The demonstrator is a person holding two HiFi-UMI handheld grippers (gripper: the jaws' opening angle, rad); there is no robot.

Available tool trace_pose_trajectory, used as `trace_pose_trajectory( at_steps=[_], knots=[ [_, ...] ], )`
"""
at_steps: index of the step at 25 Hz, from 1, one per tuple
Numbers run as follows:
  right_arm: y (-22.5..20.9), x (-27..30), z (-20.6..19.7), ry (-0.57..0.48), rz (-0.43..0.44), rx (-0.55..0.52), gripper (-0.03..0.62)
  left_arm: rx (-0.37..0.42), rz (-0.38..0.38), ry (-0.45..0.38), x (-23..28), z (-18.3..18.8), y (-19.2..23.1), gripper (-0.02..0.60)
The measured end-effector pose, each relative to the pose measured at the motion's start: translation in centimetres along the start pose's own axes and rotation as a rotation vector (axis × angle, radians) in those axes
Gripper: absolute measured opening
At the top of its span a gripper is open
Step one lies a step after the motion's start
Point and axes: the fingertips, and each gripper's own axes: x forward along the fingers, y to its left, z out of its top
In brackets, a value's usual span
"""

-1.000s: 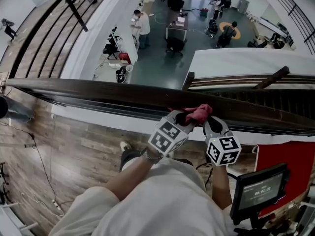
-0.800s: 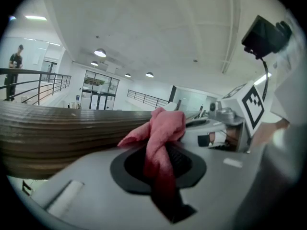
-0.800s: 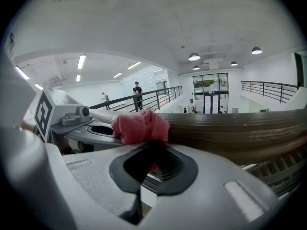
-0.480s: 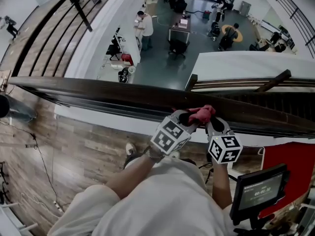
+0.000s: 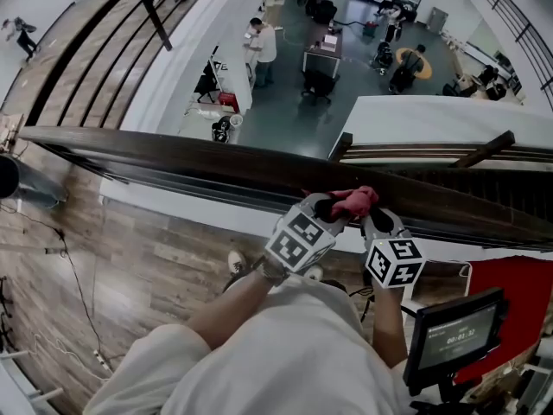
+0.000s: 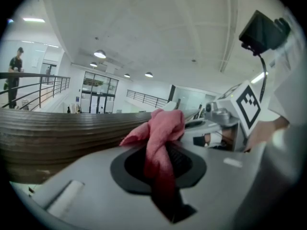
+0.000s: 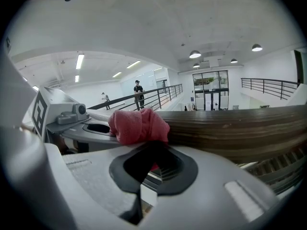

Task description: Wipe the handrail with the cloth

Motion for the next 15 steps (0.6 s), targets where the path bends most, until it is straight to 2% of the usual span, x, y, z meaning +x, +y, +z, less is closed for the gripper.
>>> trace_pose_trajectory(
  at_steps=[15],
  knots=[
    [7.8,4.8,1.1,0.034,0.060,-0.014,0.003,-0.037,0.059,-0.022,-7.0,-1.5,5.8,0.074]
  ],
)
